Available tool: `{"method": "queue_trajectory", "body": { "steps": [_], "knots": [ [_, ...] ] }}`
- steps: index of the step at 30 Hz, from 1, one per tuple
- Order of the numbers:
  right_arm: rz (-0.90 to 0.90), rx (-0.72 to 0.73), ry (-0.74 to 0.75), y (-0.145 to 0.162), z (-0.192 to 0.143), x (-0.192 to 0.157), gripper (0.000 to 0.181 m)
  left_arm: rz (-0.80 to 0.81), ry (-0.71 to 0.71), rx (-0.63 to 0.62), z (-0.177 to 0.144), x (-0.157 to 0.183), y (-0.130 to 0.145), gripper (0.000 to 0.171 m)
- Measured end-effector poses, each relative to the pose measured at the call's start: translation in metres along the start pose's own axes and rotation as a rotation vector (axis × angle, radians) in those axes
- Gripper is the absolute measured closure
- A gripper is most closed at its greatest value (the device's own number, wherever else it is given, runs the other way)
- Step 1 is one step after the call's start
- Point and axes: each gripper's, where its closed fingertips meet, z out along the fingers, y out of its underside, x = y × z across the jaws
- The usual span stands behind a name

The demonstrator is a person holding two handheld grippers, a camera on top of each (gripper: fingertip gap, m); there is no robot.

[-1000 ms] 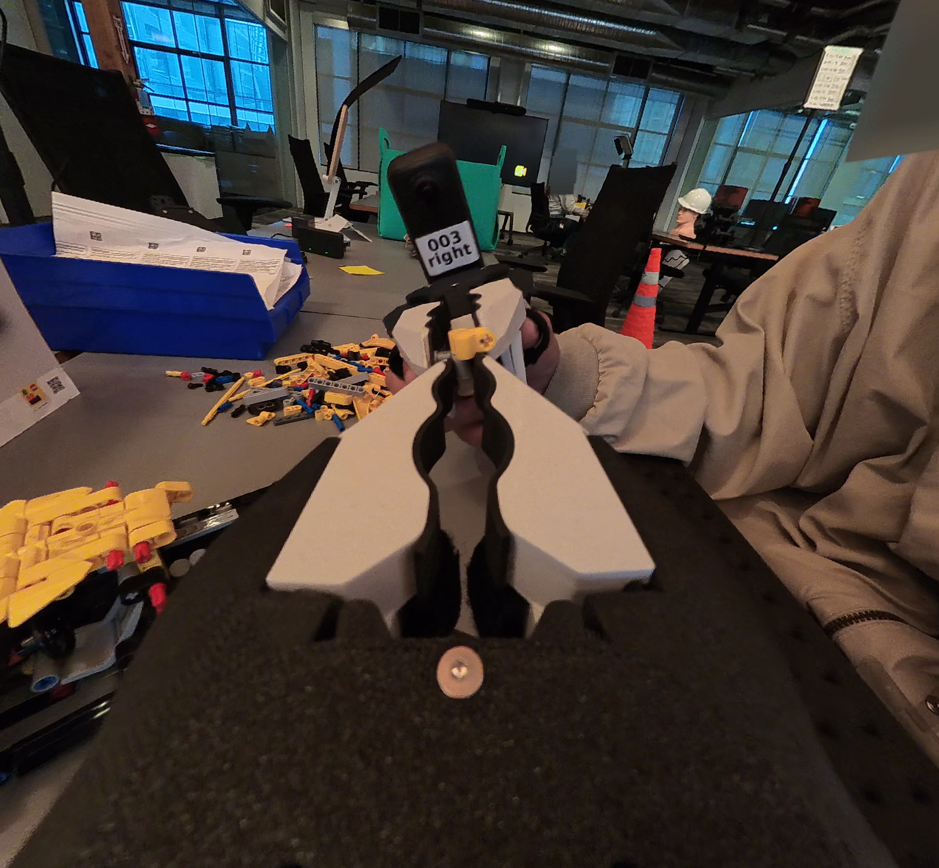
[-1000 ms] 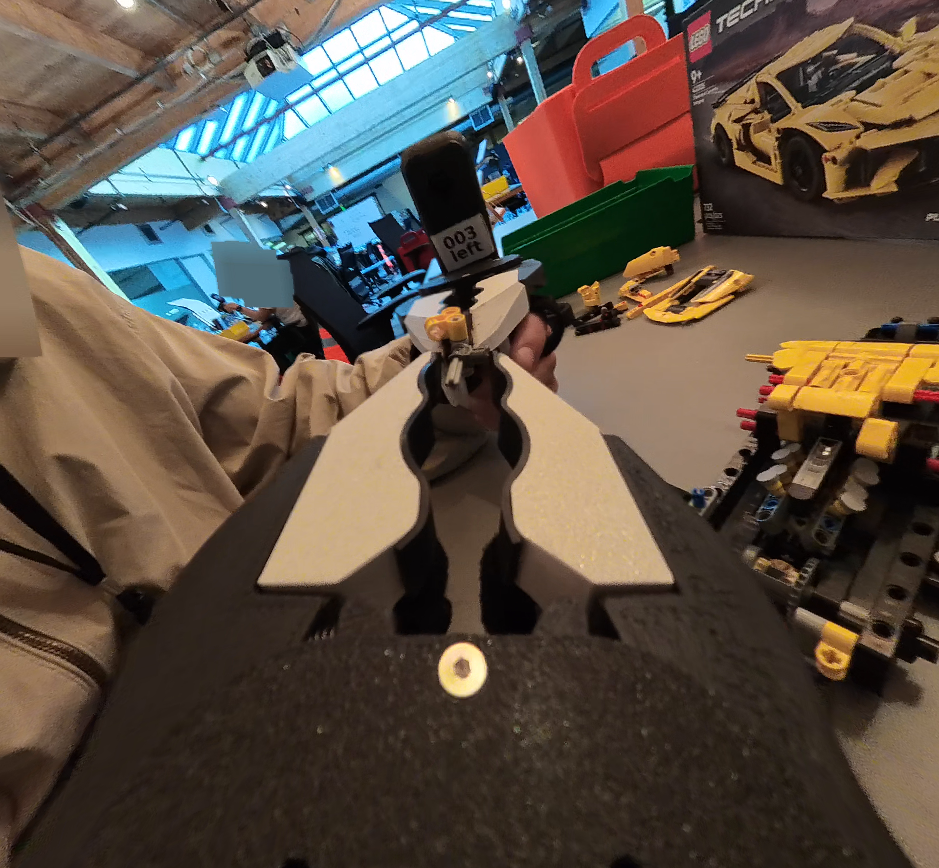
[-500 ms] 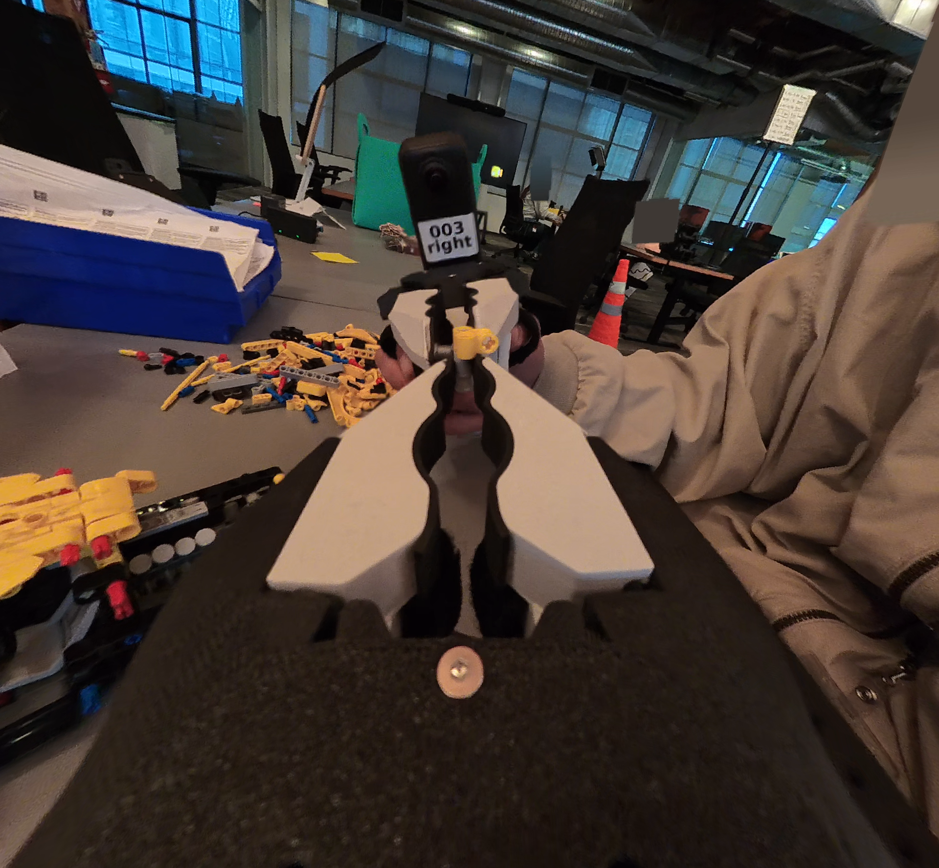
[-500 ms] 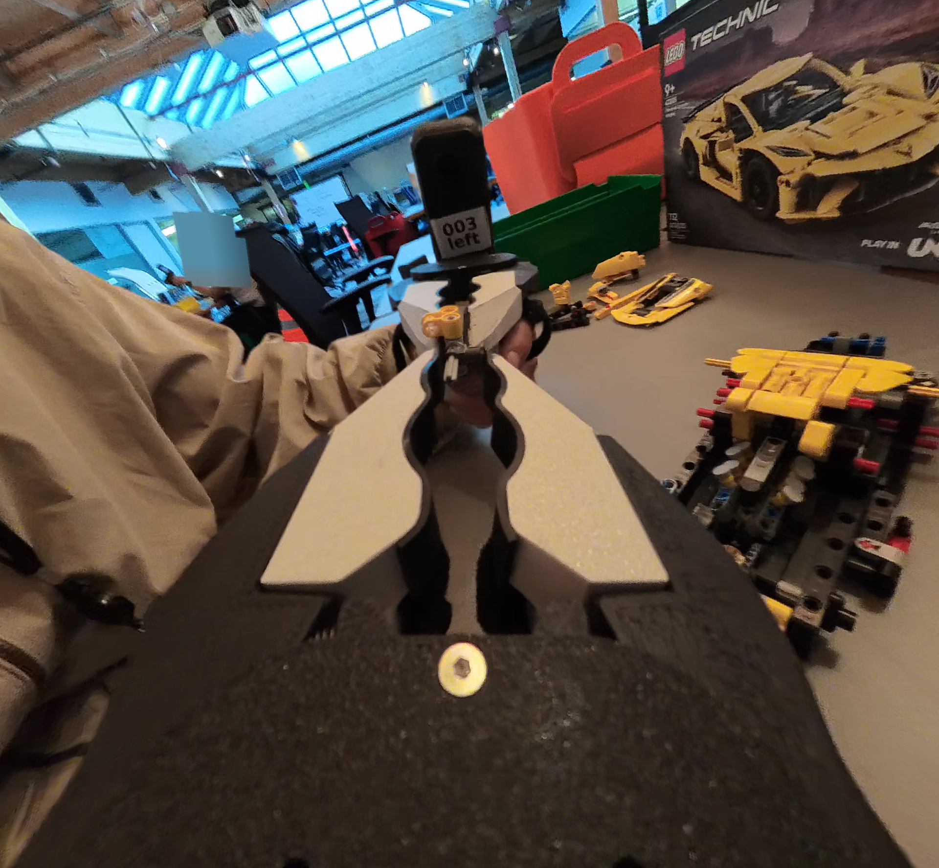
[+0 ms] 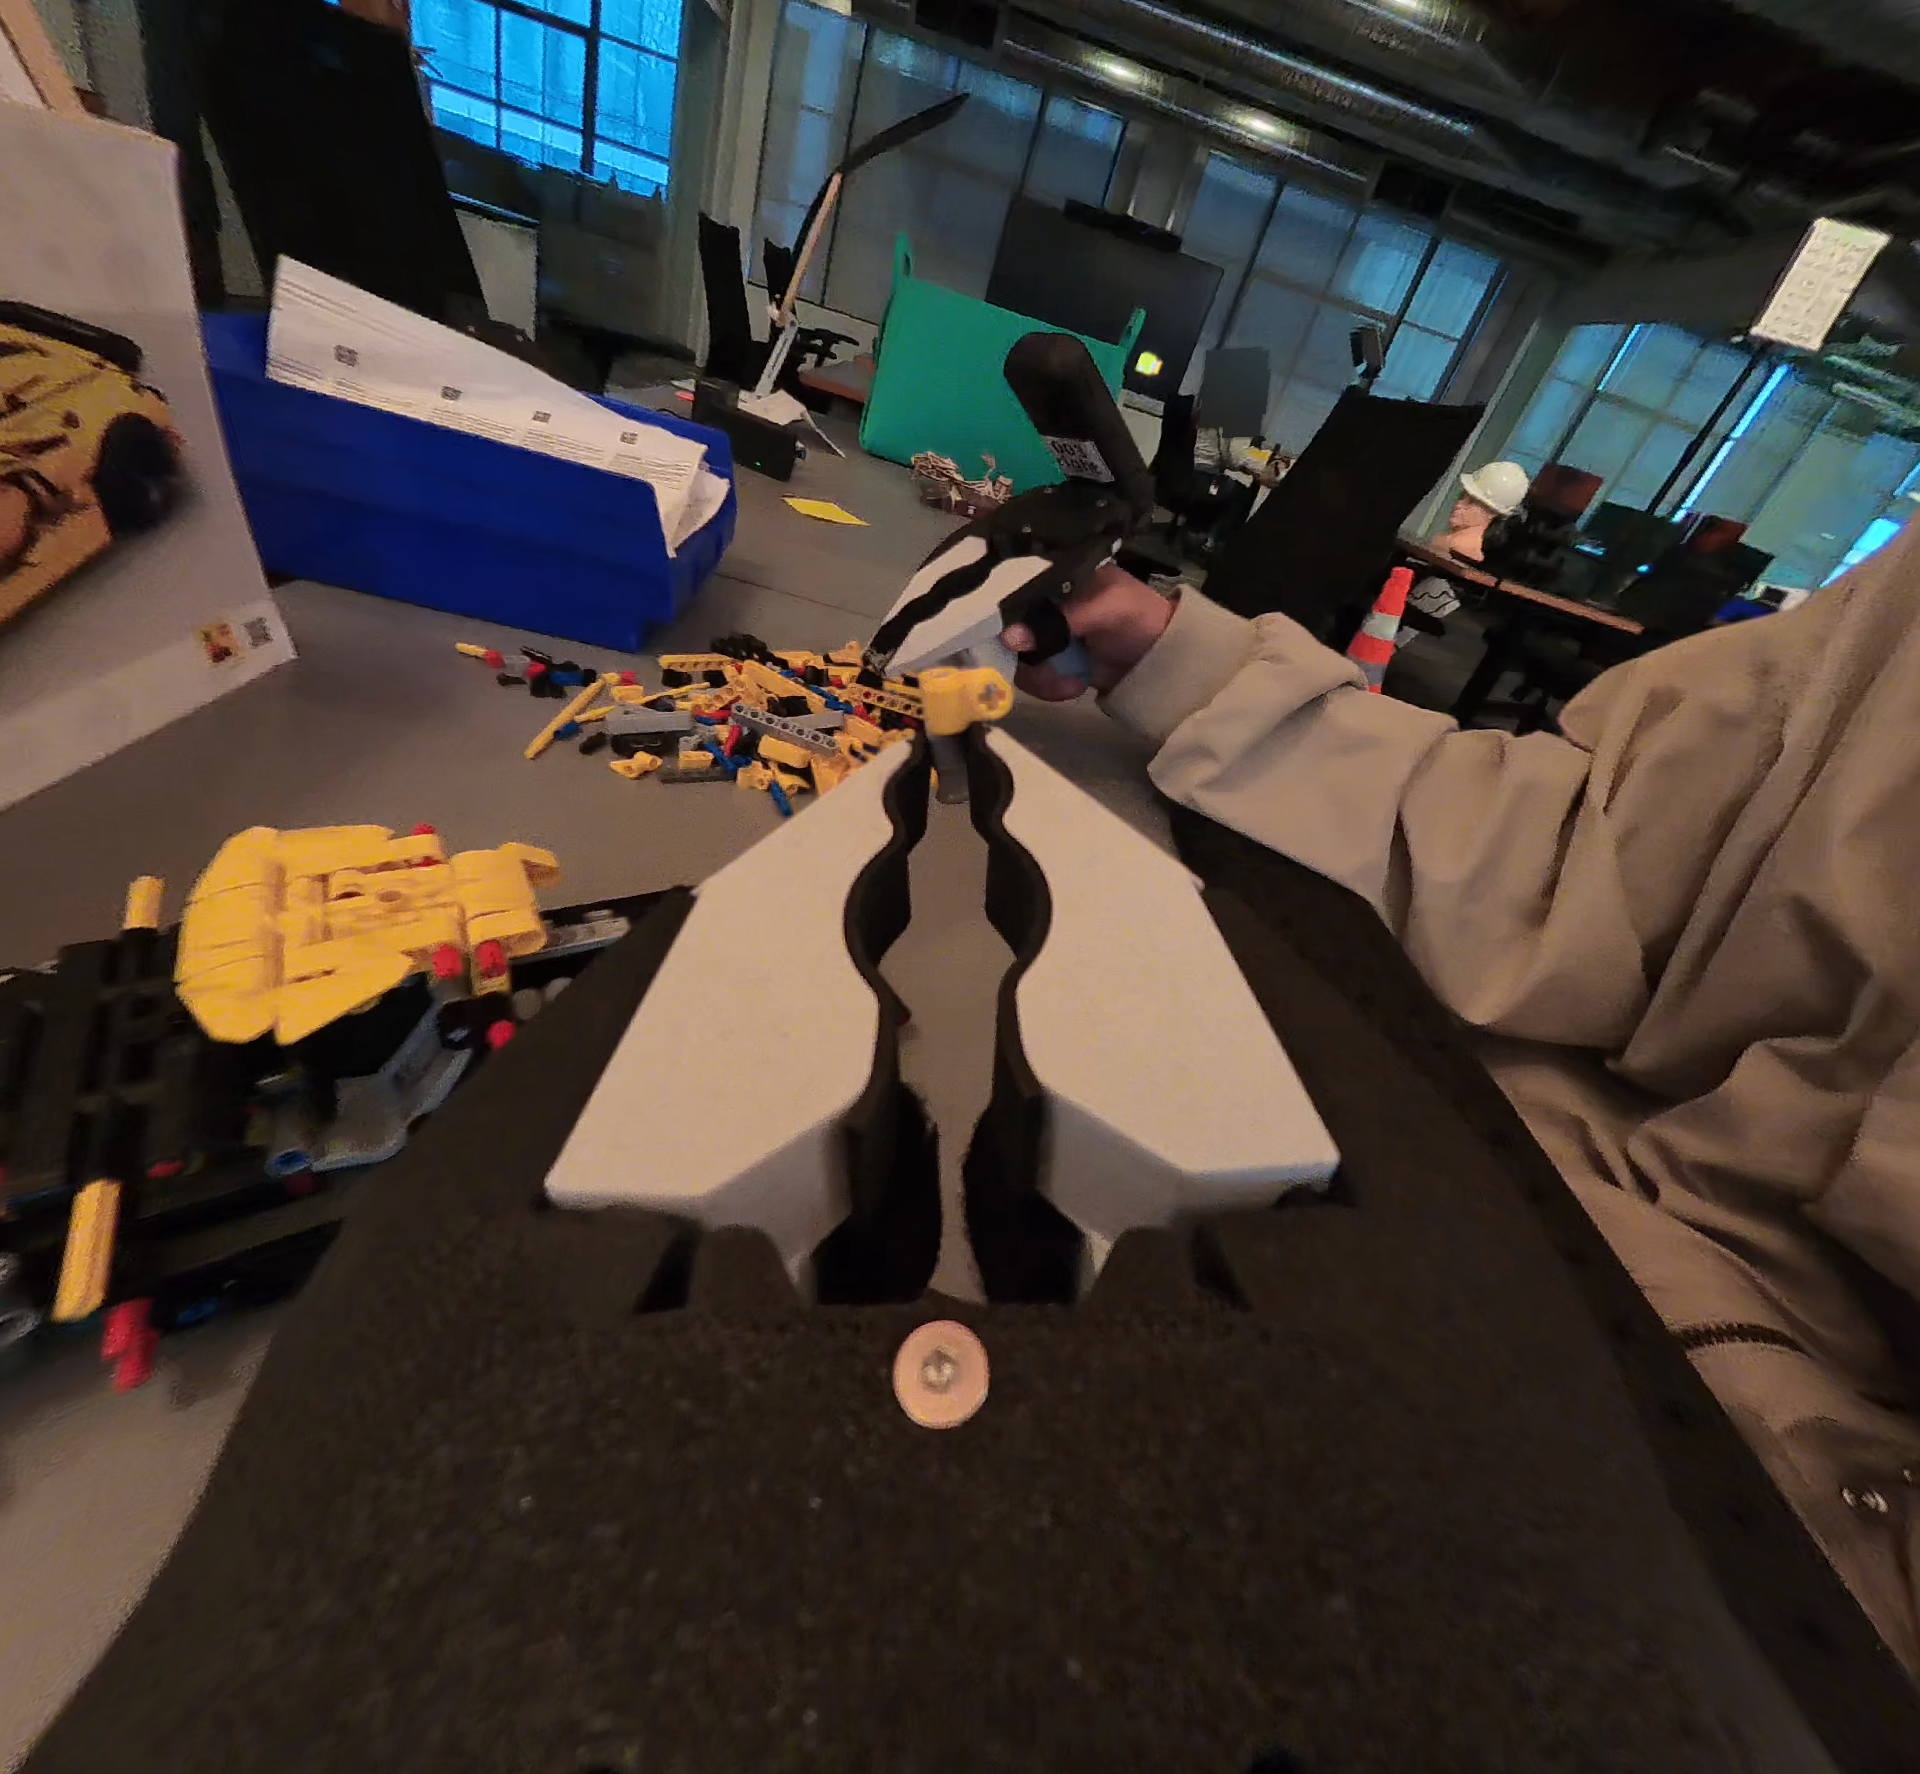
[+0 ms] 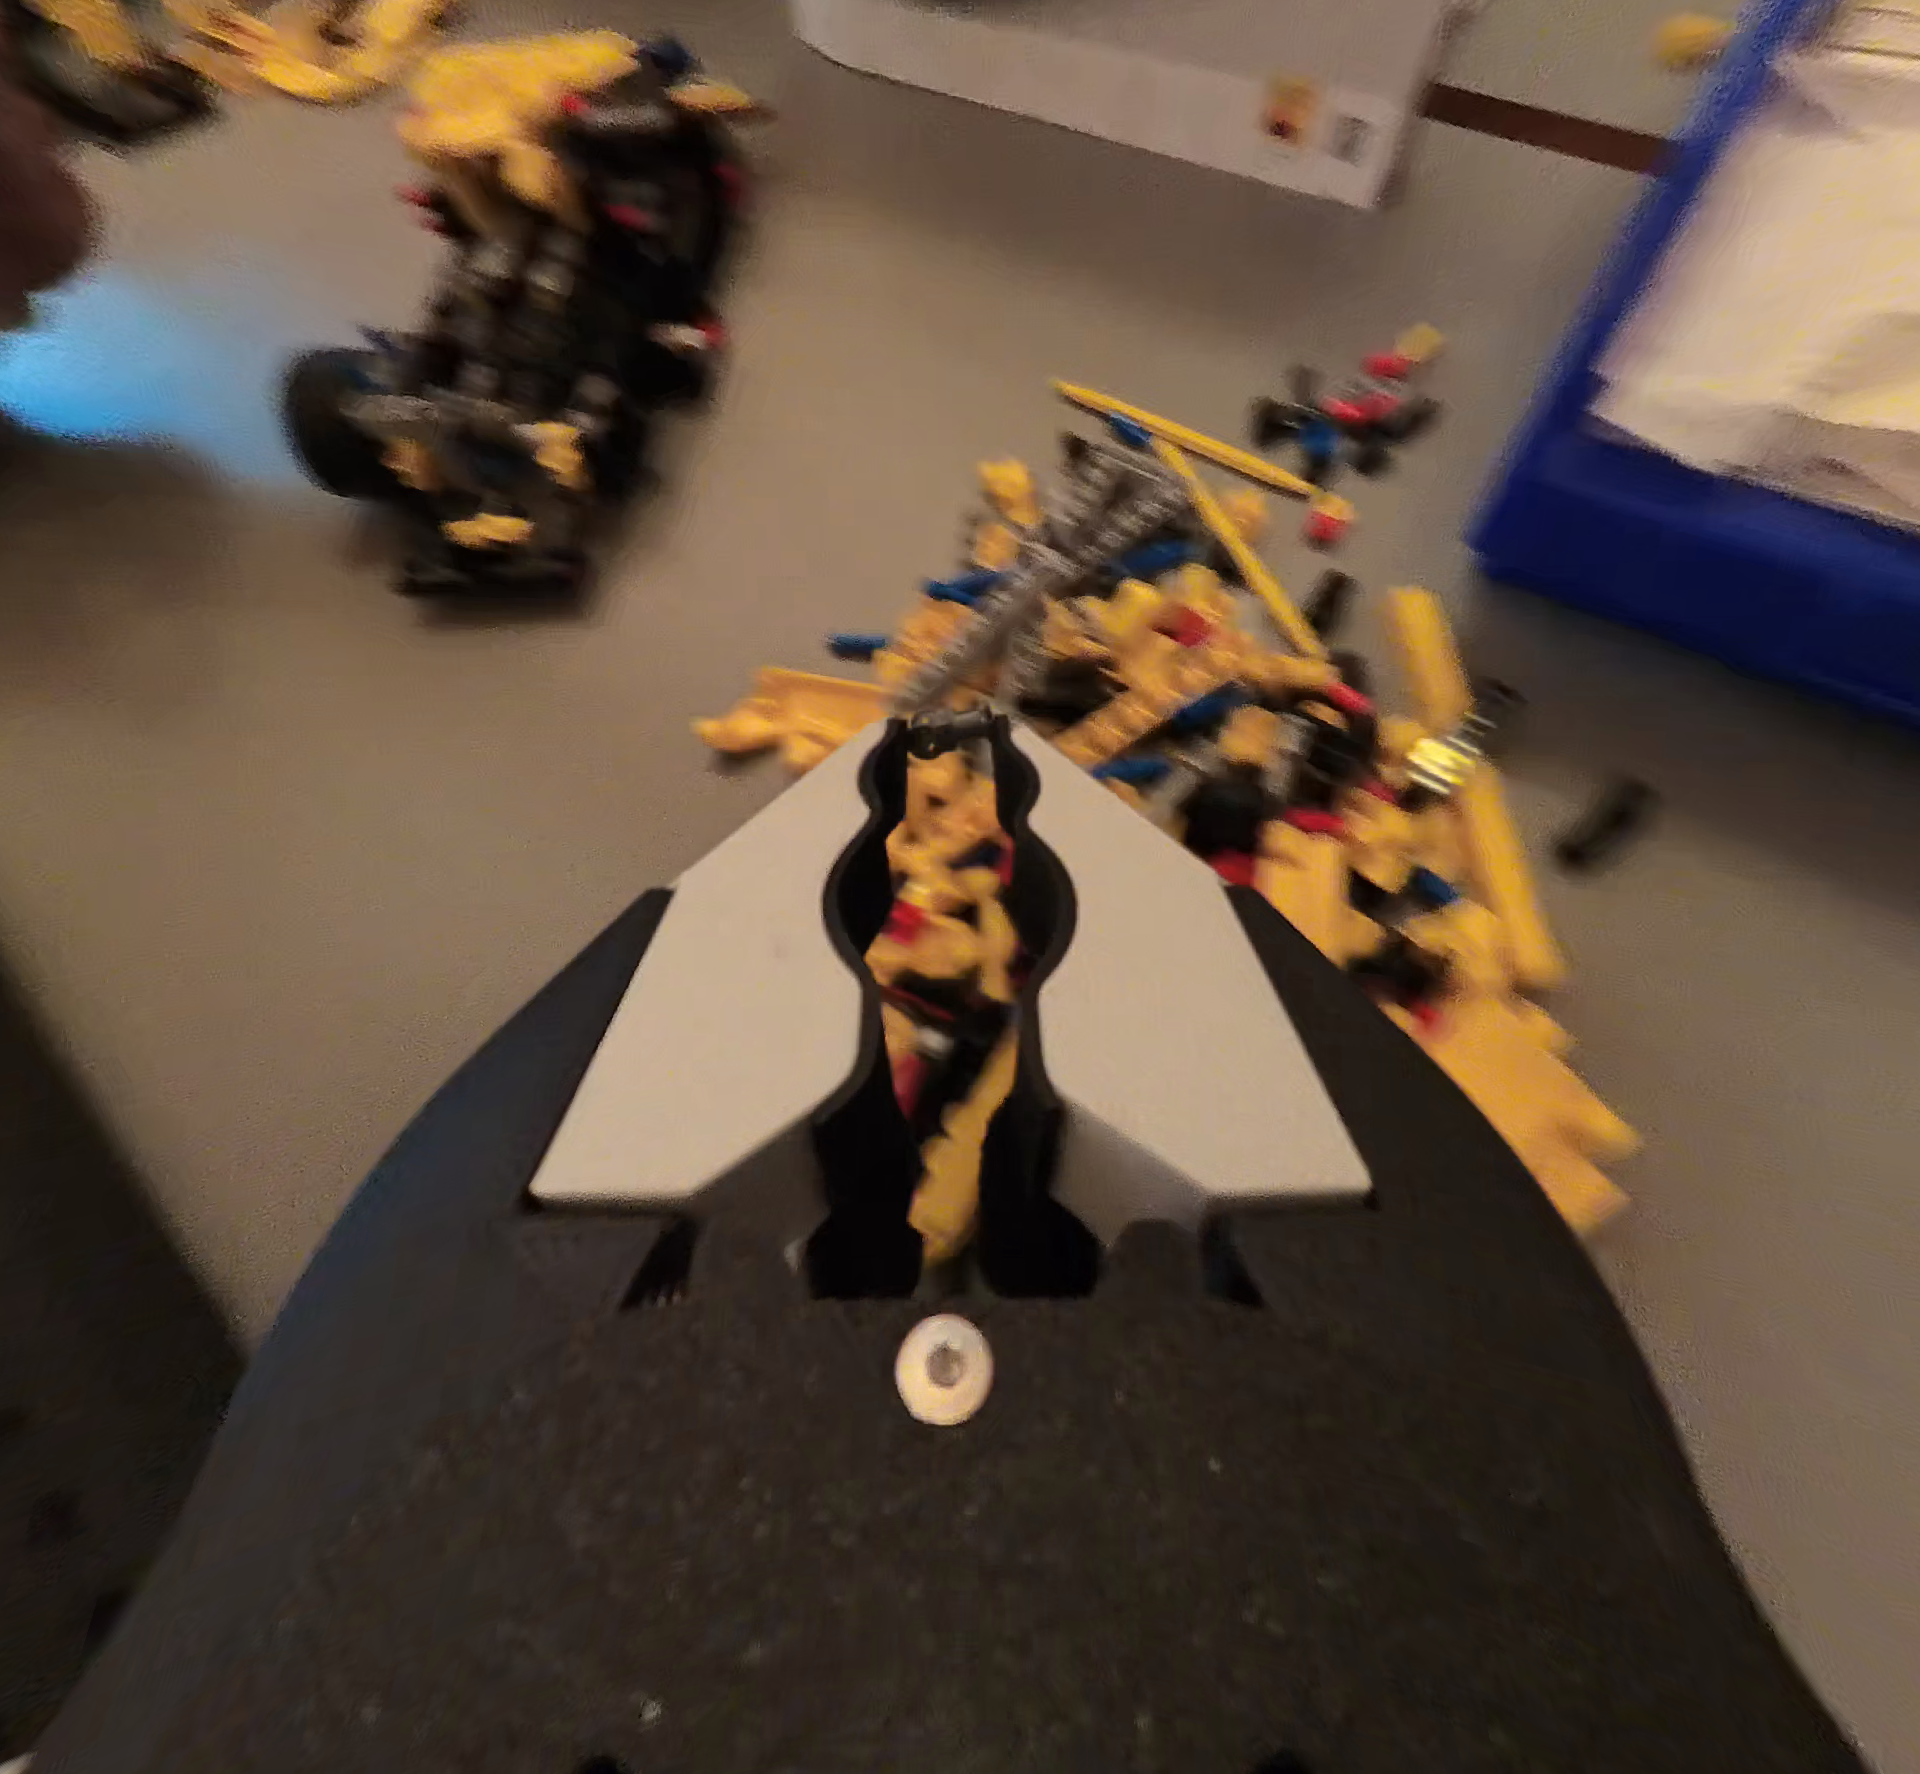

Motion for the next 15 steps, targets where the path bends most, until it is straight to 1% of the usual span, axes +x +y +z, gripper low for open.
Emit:
{"method": "queue_trajectory", "body": {
  "steps": [1,2,4,6,7,8,10,11,12,13,14,15],
  "knots": [
    [-0.012,-0.011,0.075,0.002,-0.007,0.013,0.167,-0.013,0.003,0.006,0.003,0.0,0.001,0.166],
    [-0.024,-0.008,0.111,0.0,-0.013,0.02,0.167,-0.027,0.006,0.004,0.006,-0.001,0.004,0.166],
    [-0.016,0.015,0.109,-0.013,-0.021,0.022,0.16,-0.04,0.012,-0.003,0.01,0.0,0.007,0.165],
    [-0.012,0.066,0.101,-0.038,-0.025,0.016,0.16,-0.048,0.022,0.006,0.012,0.002,0.007,0.165],
    [-0.027,0.064,0.116,-0.047,-0.023,0.013,0.162,-0.051,0.024,0.001,0.013,0.003,0.008,0.165],
    [-0.045,0.006,0.154,-0.047,-0.02,0.015,0.166,-0.053,0.021,-0.001,0.013,0.002,0.009,0.165],
    [-0.086,-0.174,0.22,-0.032,-0.013,0.025,0.164,-0.068,0.019,0.012,0.012,0.002,0.007,0.165],
    [-0.088,-0.179,0.213,-0.035,-0.006,0.024,0.162,-0.077,0.02,0.025,0.011,0.002,0.005,0.165],
    [-0.058,-0.128,0.15,-0.047,0.004,0.012,0.162,-0.082,0.015,0.041,0.01,0.001,0.002,0.165],
    [-0.015,-0.062,0.039,-0.063,0.016,-0.011,0.158,-0.081,0.011,0.056,0.008,0.0,-0.001,0.165],
    [-0.005,0.01,-0.103,-0.082,0.027,-0.045,0.153,-0.083,0.012,0.072,0.006,0.0,-0.004,0.165],
    [-0.022,0.095,-0.234,-0.102,0.036,-0.081,0.153,-0.093,0.018,0.093,0.003,0.0,-0.008,0.166]
  ]
}}
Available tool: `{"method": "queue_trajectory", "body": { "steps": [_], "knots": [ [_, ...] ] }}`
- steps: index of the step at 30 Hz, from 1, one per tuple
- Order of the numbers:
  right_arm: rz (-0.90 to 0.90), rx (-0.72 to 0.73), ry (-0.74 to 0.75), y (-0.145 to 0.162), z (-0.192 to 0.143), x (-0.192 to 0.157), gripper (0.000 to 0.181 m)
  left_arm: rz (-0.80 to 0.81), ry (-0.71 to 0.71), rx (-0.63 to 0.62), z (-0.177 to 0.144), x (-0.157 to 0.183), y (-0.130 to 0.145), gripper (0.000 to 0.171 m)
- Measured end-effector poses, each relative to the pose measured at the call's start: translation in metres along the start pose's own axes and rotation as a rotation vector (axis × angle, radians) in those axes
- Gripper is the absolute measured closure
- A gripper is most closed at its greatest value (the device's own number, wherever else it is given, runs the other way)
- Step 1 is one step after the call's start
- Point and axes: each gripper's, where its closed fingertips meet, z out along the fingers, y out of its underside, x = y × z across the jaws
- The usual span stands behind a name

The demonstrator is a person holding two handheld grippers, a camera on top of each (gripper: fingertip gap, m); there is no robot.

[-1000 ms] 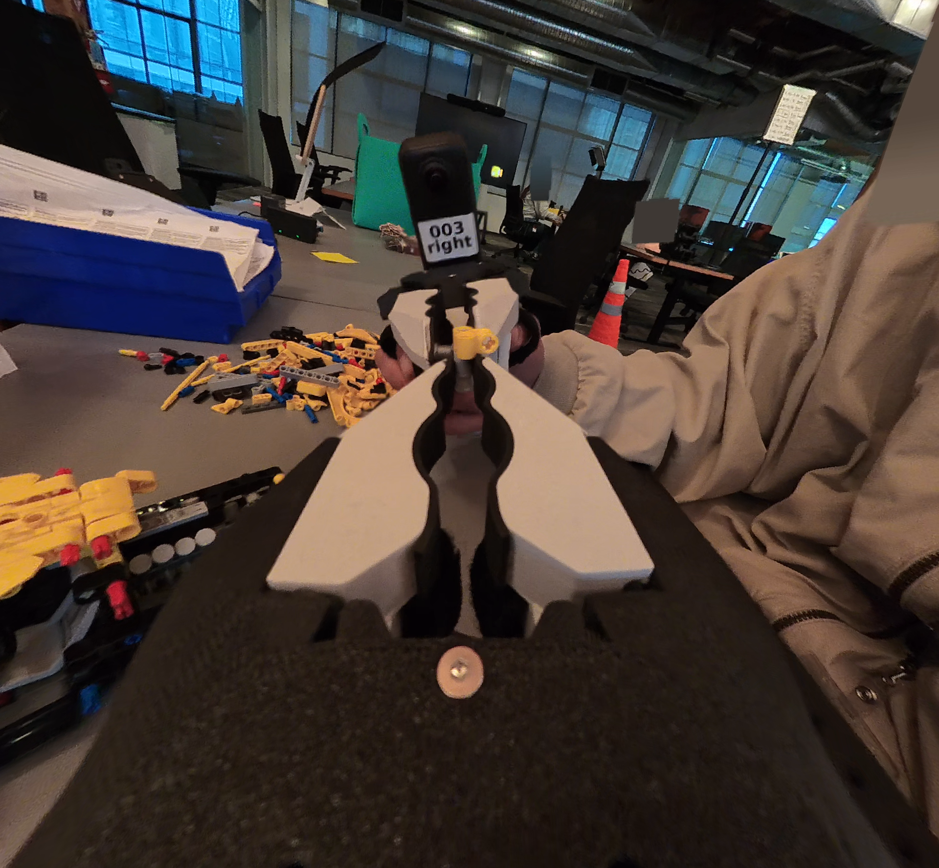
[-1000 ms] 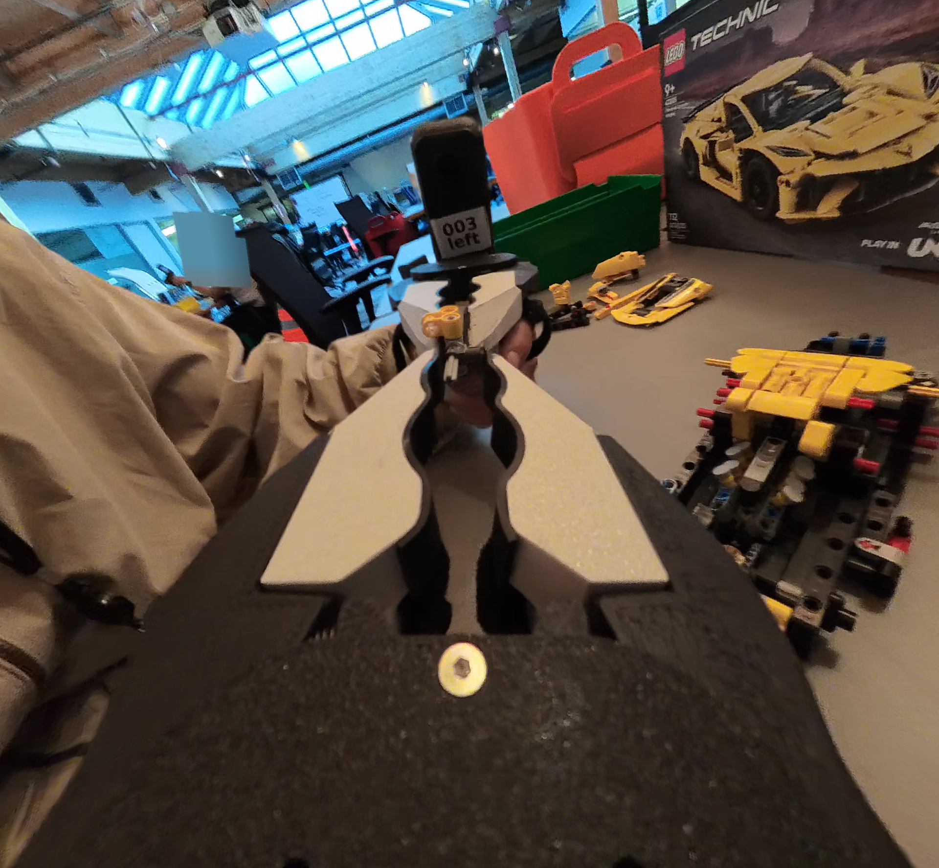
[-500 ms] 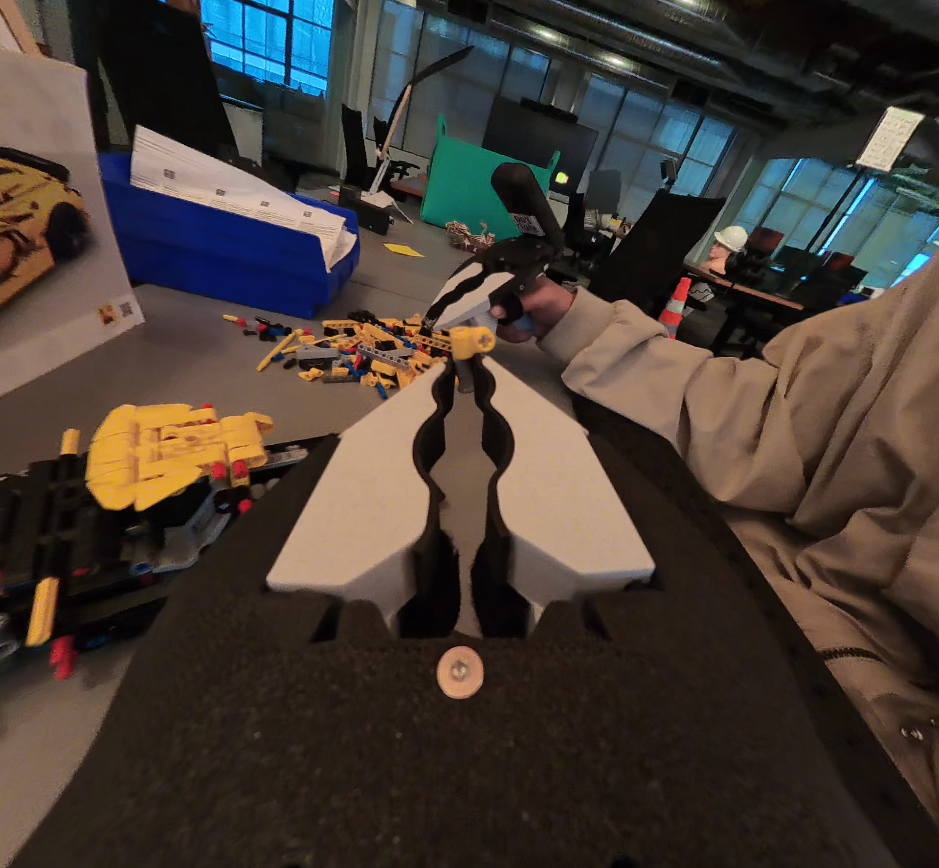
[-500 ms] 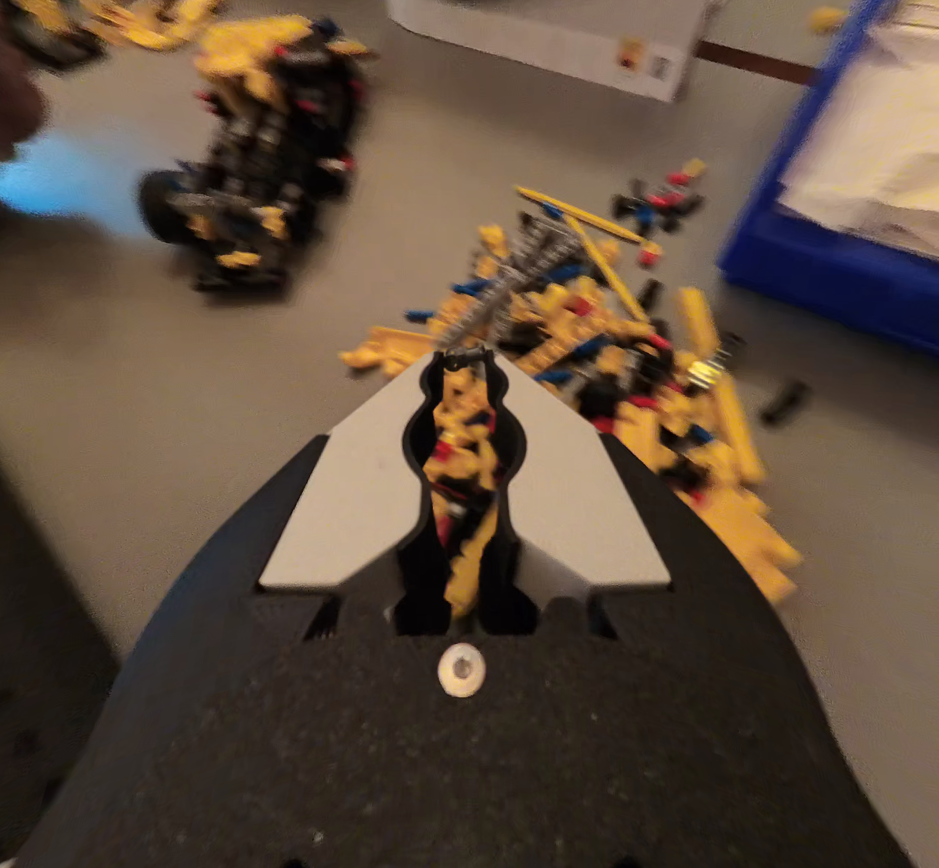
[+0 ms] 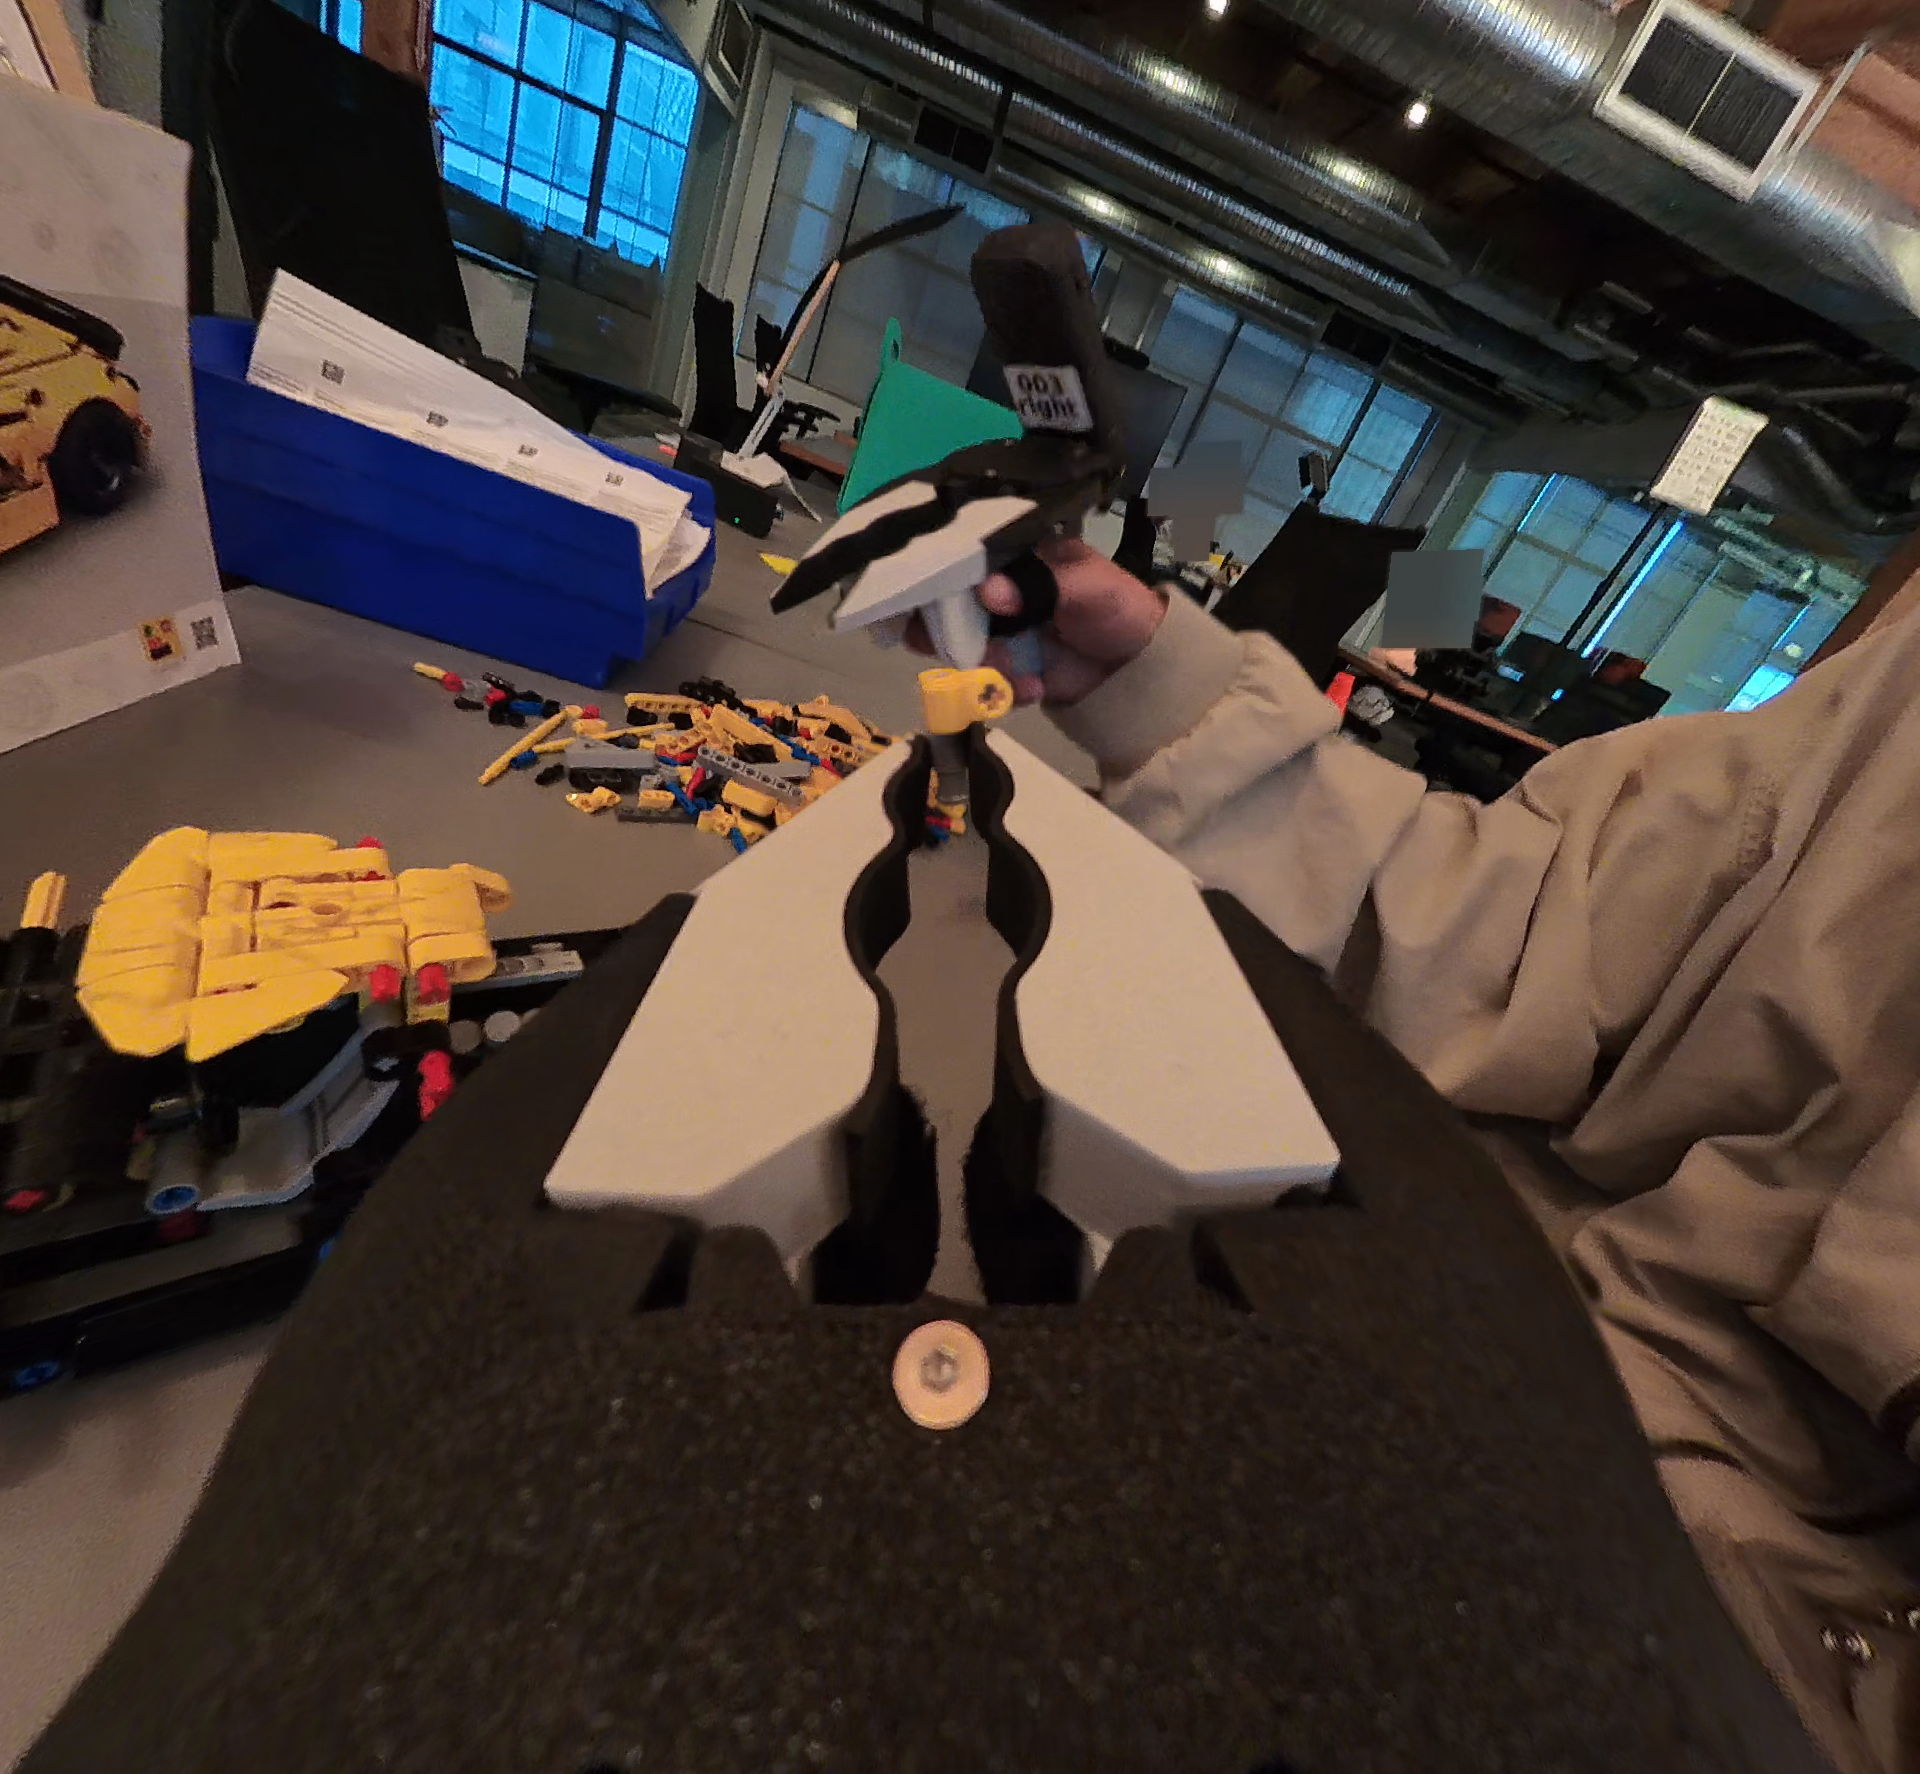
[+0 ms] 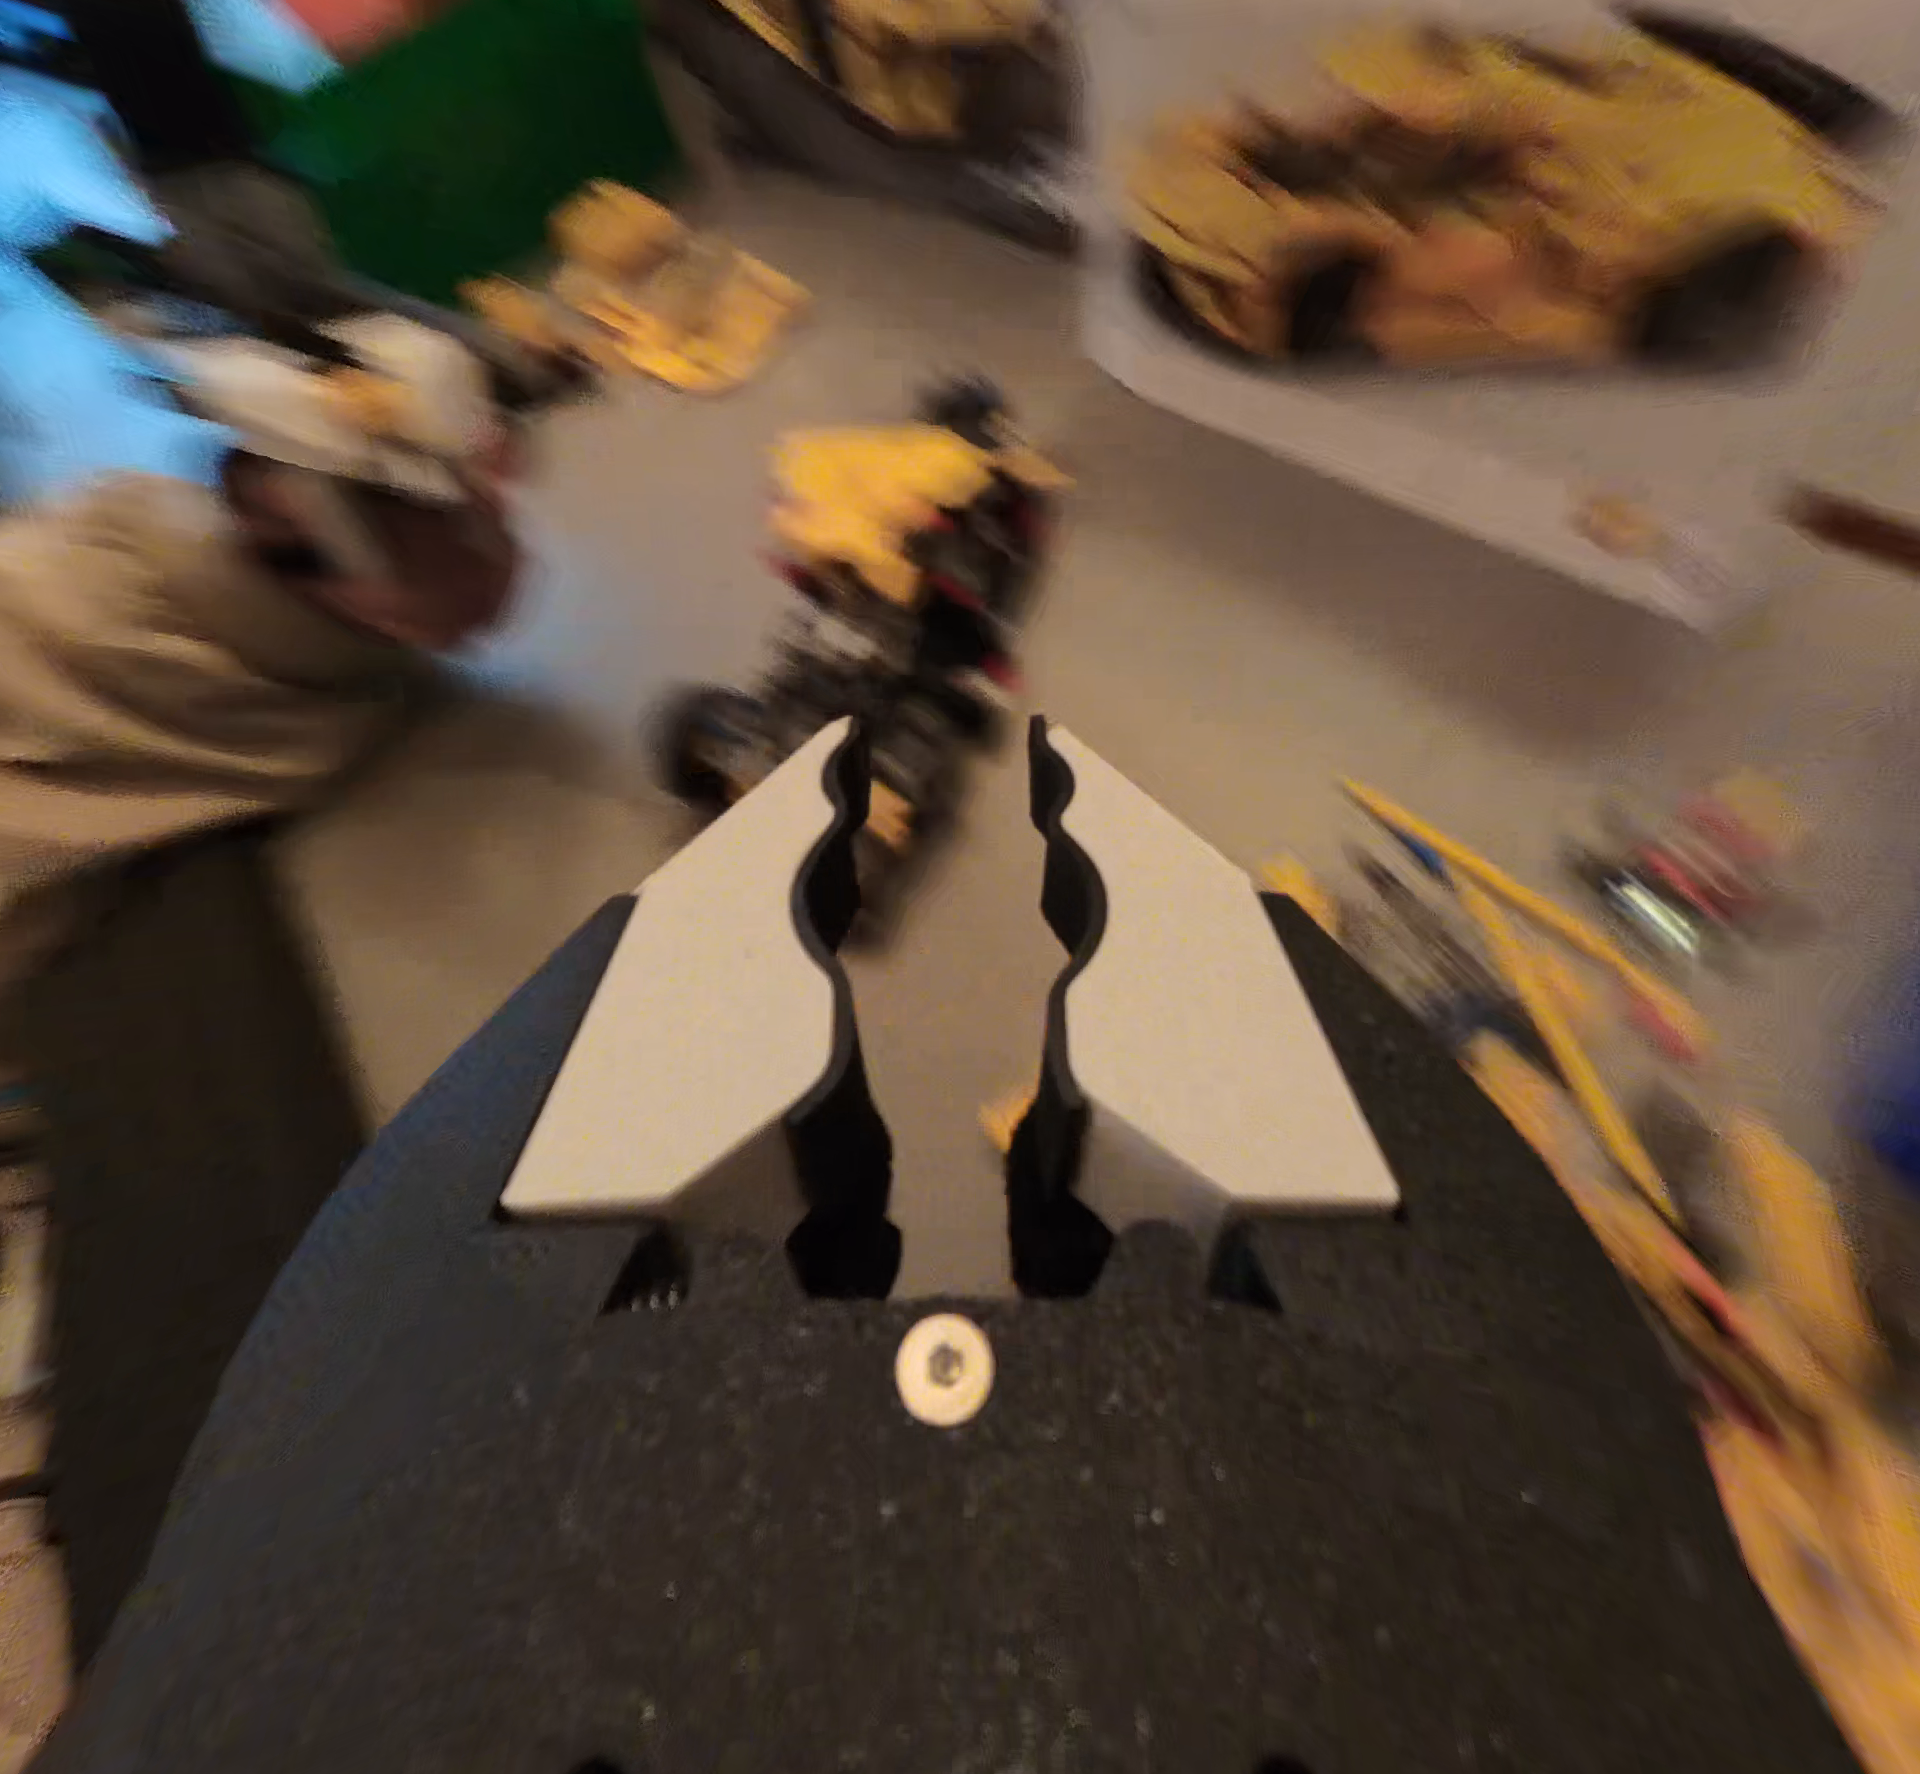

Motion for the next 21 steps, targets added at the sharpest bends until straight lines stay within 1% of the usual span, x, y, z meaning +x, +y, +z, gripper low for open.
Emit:
{"method": "queue_trajectory", "body": {
  "steps": [1,2,4,5,7,8,10,11,13,14,16,17,21],
  "knots": [
    [-0.045,0.101,-0.148,-0.019,0.016,-0.038,0.149,-0.018,0.009,0.026,-0.002,0.0,-0.005,0.166],
    [-0.08,0.181,-0.252,-0.031,0.028,-0.069,0.149,-0.035,0.02,0.049,-0.004,0.0,-0.009,0.166],
    [-0.091,0.274,-0.394,-0.041,0.05,-0.109,0.152,-0.052,0.027,0.075,-0.009,-0.001,-0.014,0.166],
    [-0.055,0.317,-0.446,-0.045,0.057,-0.118,0.155,-0.052,0.027,0.078,-0.01,-0.001,-0.015,0.166],
    [0.058,0.394,-0.54,-0.052,0.062,-0.127,0.159,-0.052,0.022,0.085,-0.012,-0.002,-0.017,0.166],
    [0.09,0.385,-0.559,-0.052,0.066,-0.129,0.16,-0.05,0.022,0.091,-0.013,-0.001,-0.018,0.166],
    [0.083,0.388,-0.557,-0.05,0.067,-0.131,0.169,-0.046,0.027,0.087,-0.012,-0.001,-0.018,0.166],
    [0.079,0.385,-0.548,-0.048,0.068,-0.131,0.169,-0.044,0.029,0.08,-0.012,-0.001,-0.017,0.166],
    [0.081,0.368,-0.544,-0.044,0.071,-0.131,0.164,-0.049,0.034,0.062,-0.009,-0.001,-0.013,0.166],
    [0.089,0.377,-0.563,-0.045,0.068,-0.132,0.168,-0.054,0.043,0.053,-0.008,0.001,-0.011,0.166],
    [0.087,0.373,-0.54,-0.043,0.069,-0.128,0.178,-0.055,0.044,0.045,-0.006,0.002,-0.008,0.166],
    [0.086,0.388,-0.535,-0.044,0.068,-0.127,0.179,-0.049,0.038,0.036,-0.005,0.001,-0.007,0.166],
    [0.129,0.374,-0.591,-0.04,0.066,-0.128,0.179,-0.045,0.039,0.023,-0.004,0.004,-0.005,0.166]
  ]
}}
